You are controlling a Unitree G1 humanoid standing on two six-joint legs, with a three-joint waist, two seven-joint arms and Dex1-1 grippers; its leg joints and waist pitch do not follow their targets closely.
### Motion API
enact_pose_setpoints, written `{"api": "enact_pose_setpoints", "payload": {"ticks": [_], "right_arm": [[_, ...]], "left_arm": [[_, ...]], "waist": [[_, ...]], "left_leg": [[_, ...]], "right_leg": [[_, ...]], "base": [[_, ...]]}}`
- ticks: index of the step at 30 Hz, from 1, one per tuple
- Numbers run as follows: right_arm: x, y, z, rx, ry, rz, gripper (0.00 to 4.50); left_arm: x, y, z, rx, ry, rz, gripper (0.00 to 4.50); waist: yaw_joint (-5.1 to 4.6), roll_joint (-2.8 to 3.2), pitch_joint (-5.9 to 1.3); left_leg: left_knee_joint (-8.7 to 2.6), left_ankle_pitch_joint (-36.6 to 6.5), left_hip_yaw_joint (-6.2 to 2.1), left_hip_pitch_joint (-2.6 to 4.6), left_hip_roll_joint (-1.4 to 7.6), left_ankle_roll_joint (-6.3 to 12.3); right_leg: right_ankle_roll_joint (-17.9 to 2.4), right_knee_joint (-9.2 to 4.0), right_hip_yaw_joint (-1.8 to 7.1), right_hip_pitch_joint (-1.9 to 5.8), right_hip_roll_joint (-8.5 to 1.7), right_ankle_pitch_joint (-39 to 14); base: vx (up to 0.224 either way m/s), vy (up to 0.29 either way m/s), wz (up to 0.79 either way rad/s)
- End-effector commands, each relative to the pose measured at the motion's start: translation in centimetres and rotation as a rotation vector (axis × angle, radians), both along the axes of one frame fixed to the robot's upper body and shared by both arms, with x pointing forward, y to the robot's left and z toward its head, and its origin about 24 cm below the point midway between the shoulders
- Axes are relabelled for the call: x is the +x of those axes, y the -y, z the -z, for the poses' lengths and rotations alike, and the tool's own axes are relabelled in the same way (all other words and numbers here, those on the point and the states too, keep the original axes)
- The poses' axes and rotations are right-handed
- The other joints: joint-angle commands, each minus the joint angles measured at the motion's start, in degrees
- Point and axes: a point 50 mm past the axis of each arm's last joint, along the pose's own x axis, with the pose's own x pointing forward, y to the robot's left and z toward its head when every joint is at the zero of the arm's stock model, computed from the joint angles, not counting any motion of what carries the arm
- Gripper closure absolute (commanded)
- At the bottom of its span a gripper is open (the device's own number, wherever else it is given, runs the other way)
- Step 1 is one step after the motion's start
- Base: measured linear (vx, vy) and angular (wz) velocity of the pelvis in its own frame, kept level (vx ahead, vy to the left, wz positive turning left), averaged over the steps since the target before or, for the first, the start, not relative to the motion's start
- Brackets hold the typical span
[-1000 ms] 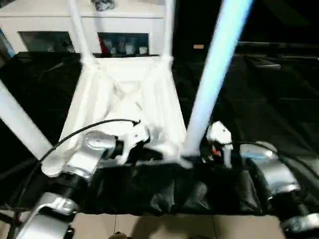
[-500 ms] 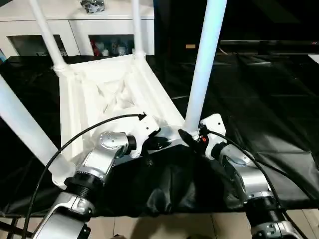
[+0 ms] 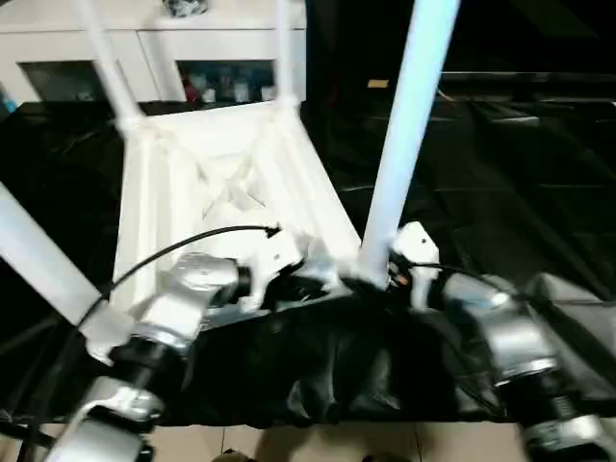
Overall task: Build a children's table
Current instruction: Rotate leg to tighten
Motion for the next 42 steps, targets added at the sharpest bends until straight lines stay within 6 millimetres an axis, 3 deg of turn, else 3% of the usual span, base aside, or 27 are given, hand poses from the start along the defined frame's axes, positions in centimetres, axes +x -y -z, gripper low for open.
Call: {"api": "enact_pose_setpoints", "payload": {"ticks": [1,4,6,14,20,23,24,26,27,30,33,34,35,36,40,41,42], "right_arm": [[-0.8,-1.0,0.2,0.009,-0.045,-0.130,0.66],[-0.9,-0.6,0.0,-0.010,-0.076,-0.217,0.66],[-0.9,-0.6,-0.1,-0.013,-0.081,-0.238,0.99],[-0.9,-1.2,-0.1,0.005,-0.118,-0.310,1.58],[-1.1,-1.3,0.1,0.017,-0.111,-0.298,1.73],[-1.0,-1.8,0.6,0.066,-0.081,-0.199,1.74],[-0.9,-2.4,1.3,0.076,-0.069,-0.075,1.75],[-0.8,-2.7,1.6,0.077,-0.056,-0.021,1.75],[-0.7,-3.1,2.0,0.079,-0.042,0.050,1.75],[-0.4,-4.0,2.6,0.107,-0.045,0.207,1.76],[0.3,-5.9,3.1,0.156,-0.037,0.422,1.76],[0.3,-6.0,3.1,0.156,-0.037,0.426,1.76],[0.5,-7.3,3.0,0.165,-0.026,0.499,1.76],[0.6,-7.7,3.0,0.165,-0.021,0.511,1.76],[0.5,-8.9,2.5,0.179,0.027,0.497,1.76],[0.5,-8.9,2.3,0.181,0.036,0.497,1.20],[0.6,-8.7,2.2,0.195,0.034,0.504,1.06]], "left_arm": [[-0.2,0.3,-0.4,-0.028,0.012,0.031,4.50],[-0.3,-0.6,-0.4,-0.009,-0.003,0.066,4.50],[-0.3,-0.8,-0.4,-0.004,-0.005,0.075,4.50],[-0.2,-1.2,-0.7,0.022,-0.017,0.124,4.50],[-0.1,-1.0,-0.7,0.014,-0.012,0.118,4.50],[0.4,-0.5,-0.6,-0.006,0.018,0.029,4.50],[0.9,0.1,-0.5,-0.024,0.045,-0.049,4.50],[1.0,0.4,-0.5,-0.031,0.054,-0.071,4.50],[0.9,0.9,-0.4,-0.038,0.058,-0.086,4.50],[0.8,1.9,-0.3,-0.057,0.067,-0.115,4.50],[0.7,3.7,-0.3,-0.089,0.083,-0.161,4.50],[0.7,3.8,-0.3,-0.089,0.083,-0.161,4.50],[0.8,4.7,-0.3,-0.098,0.096,-0.189,4.50],[0.8,4.9,-0.4,-0.100,0.099,-0.194,4.50],[0.9,5.7,-0.7,-0.105,0.126,-0.197,4.50],[0.9,5.8,-0.7,-0.104,0.130,-0.193,4.50],[0.9,5.7,-0.7,-0.103,0.131,-0.192,4.50]], "waist": [[0.16,-0.53,-3.30],[0.43,-0.84,-3.20],[0.60,-0.67,-3.10],[0.76,-0.81,-3.27],[0.88,-0.72,-3.25],[0.84,-0.75,-3.15],[0.66,-0.89,-3.05],[0.53,-0.77,-2.89],[0.18,-0.96,-2.83],[-0.61,-0.83,-2.77],[-1.17,-0.77,-2.73],[-1.17,-0.77,-2.73],[-1.25,-0.55,-2.74],[-1.41,-0.71,-2.82],[-1.30,-0.52,-2.89],[-1.18,-0.48,-3.00],[-1.10,-0.39,-3.01]], "left_leg": [[-3.04,-7.5,0.89,0.45,0.51,7.10],[-3.17,-9.1,0.90,0.48,0.59,6.54],[-3.25,-9.8,0.93,0.62,0.69,5.77],[-3.07,-8.4,0.92,0.56,0.58,5.36],[-3.12,-10.0,0.89,0.65,0.61,4.65],[-3.32,-11.0,0.79,0.52,0.56,3.82],[-3.45,-12.3,0.77,0.61,0.50,3.03],[-3.73,-14.4,0.62,0.71,0.47,2.01],[-4.00,-16.1,0.49,0.73,0.45,0.74],[-4.27,-18.0,0.18,0.56,0.22,-0.32],[-4.44,-18.1,0.06,0.29,0.16,-0.75],[-4.44,-18.1,0.06,0.29,0.16,-0.75],[-4.44,-18.2,0.03,0.45,0.12,-1.15],[-4.42,-17.7,0.10,0.48,0.08,-1.18],[-4.34,-17.3,0.21,0.42,0.08,-0.35],[-4.20,-15.8,0.32,0.34,0.03,0.18],[-4.19,-15.0,0.36,0.26,0.01,0.51]], "right_leg": [[-17.9,-2.67,0.50,3.20,-0.93,2.9],[-17.4,-2.81,0.55,3.09,-1.08,-1.6],[-17.0,-2.95,0.65,2.82,-1.13,-3.4],[-17.4,-2.54,0.62,2.90,-1.06,-0.9],[-17.1,-2.74,0.70,2.85,-1.19,-3.4],[-16.7,-2.88,0.75,2.87,-1.23,-4.5],[-16.1,-3.13,0.79,2.77,-1.23,-6.8],[-15.0,-3.58,0.81,2.73,-1.38,-11.1],[-13.0,-3.97,0.88,2.62,-1.42,-15.7],[-10.6,-4.44,0.77,2.42,-1.37,-20.5],[-9.2,-4.70,0.78,2.24,-1.31,-22.4],[-9.2,-4.70,0.78,2.24,-1.31,-22.4],[-8.8,-4.81,0.88,1.97,-1.35,-22.4],[-8.9,-4.80,0.91,1.91,-1.17,-21.1],[-9.3,-4.66,0.96,2.02,-1.06,-18.3],[-10.0,-4.44,0.99,2.16,-0.97,-15.3],[-10.3,-4.35,0.98,2.28,-0.97,-13.9]], "base": [[0.000,0.000,0.00],[0.000,0.000,0.00],[0.000,0.000,0.00],[0.000,0.000,0.00],[0.000,0.000,0.00],[0.000,0.000,0.00],[0.000,0.000,0.00],[0.000,0.000,0.00],[0.000,0.000,0.00],[0.000,0.000,0.00],[0.000,0.000,0.00],[0.000,0.000,0.00],[0.000,0.000,0.00],[0.000,0.000,0.00],[0.000,0.000,0.00],[0.000,0.000,0.00],[0.000,0.000,0.00]]}}
